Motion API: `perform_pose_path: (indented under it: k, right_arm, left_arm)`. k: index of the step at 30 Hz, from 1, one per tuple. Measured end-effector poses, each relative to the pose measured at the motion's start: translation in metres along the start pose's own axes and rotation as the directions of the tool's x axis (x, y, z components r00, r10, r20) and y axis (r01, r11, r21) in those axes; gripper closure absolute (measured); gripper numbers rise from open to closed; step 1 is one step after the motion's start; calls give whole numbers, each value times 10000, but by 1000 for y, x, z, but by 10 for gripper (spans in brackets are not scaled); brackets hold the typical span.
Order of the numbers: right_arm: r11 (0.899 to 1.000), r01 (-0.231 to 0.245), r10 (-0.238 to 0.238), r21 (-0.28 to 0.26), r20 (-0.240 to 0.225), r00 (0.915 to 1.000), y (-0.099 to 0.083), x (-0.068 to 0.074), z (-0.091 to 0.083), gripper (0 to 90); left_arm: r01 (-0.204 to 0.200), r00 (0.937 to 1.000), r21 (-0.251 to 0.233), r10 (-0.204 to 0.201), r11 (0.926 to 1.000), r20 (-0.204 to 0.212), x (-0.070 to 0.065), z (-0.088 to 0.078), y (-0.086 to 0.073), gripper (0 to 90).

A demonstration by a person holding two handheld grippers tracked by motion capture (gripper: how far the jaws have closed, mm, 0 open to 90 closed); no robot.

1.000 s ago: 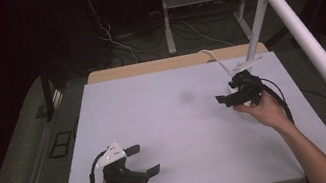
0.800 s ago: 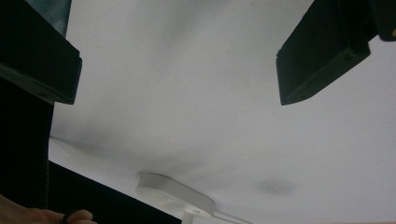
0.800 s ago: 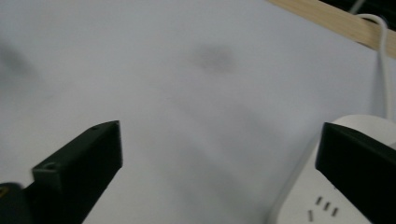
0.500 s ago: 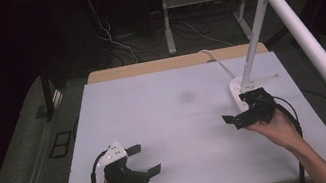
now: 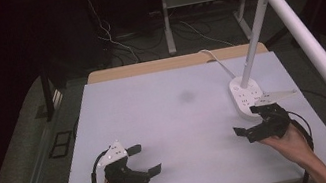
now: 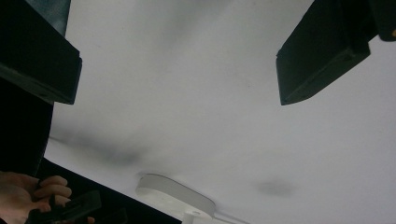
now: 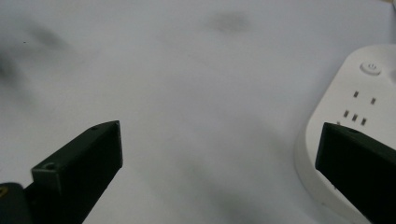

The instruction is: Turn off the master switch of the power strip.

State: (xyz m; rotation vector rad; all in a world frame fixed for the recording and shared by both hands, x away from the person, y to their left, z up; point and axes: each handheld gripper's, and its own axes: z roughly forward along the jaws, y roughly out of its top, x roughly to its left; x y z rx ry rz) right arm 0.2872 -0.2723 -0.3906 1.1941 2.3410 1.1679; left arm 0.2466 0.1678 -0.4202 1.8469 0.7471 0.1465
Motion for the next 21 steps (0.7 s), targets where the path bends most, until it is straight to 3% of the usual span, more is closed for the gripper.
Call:
perform_pose_path:
  k: [10,21]
  right_arm:
    - [9984,-362,357,-431,-129,9993,-25,8,-15,2]
    - [9957,-589,582,-718,-116,9982,-45,16,-19,3]
  left_arm:
    - [12,10000,11,-12,10000,-36,0,0,0,0]
    - [16,10000,6,-16,10000,-63,1,0,0,0]
